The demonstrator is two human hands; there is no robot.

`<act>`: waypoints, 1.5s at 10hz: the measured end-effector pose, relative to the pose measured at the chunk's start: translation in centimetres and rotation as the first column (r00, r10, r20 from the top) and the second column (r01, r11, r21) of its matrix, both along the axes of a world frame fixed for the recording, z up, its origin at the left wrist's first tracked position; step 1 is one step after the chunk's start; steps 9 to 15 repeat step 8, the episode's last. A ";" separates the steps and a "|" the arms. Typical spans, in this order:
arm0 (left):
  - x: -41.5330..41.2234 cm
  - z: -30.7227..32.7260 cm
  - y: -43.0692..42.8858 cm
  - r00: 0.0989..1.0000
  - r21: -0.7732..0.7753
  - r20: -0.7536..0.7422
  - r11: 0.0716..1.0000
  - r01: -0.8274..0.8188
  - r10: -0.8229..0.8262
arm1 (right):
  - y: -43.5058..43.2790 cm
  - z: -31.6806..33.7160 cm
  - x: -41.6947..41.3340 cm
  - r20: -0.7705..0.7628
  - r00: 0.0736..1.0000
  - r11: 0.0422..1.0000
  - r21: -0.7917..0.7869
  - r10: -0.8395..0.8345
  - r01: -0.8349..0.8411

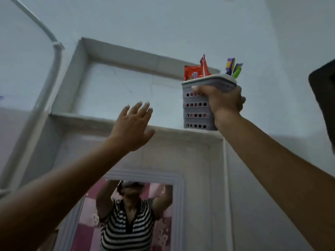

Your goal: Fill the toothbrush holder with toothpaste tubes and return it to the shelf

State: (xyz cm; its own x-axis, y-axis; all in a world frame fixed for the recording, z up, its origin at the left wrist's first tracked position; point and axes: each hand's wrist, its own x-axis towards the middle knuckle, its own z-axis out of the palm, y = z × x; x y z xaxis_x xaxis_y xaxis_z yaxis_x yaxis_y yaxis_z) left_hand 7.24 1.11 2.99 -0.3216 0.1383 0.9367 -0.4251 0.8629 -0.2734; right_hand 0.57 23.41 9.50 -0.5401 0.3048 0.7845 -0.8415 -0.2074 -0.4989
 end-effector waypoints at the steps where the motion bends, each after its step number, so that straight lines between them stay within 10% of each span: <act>1: -1.4 0.9 -2.0 0.991 0.077 0.119 0.995 -0.066 0.057 | -1.7 3.3 -0.1 0.073 0.980 0.982 0.038 -0.188 0.185; 4: -3.3 -0.7 -5.5 0.977 0.207 0.186 0.976 0.065 -0.104 | -7.2 3.7 -9.3 0.238 0.865 0.896 0.088 -0.442 0.434; 7: -3.8 -1.3 -5.9 0.976 0.192 0.174 0.977 0.097 -0.131 | -8.7 1.1 -14.0 -0.016 0.784 0.761 0.226 -0.621 0.608; 15: -3.3 -0.7 -5.3 0.976 0.185 0.190 0.980 0.072 -0.107 | -8.3 0.1 -14.1 -0.113 0.764 0.715 0.288 -0.636 0.637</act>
